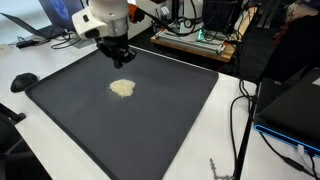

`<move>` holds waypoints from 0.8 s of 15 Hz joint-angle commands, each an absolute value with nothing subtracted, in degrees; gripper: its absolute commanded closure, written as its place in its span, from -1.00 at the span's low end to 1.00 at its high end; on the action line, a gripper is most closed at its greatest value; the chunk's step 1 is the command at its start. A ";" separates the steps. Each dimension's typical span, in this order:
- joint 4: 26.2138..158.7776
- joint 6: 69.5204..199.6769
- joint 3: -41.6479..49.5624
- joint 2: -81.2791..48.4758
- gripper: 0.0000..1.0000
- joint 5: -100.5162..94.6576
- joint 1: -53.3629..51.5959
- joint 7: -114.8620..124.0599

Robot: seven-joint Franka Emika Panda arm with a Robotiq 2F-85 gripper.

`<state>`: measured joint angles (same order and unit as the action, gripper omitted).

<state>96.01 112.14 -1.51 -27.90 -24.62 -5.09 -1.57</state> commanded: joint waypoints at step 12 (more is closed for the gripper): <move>73.92 97.66 0.06 -50.23 0.94 -40.43 -17.08 -10.65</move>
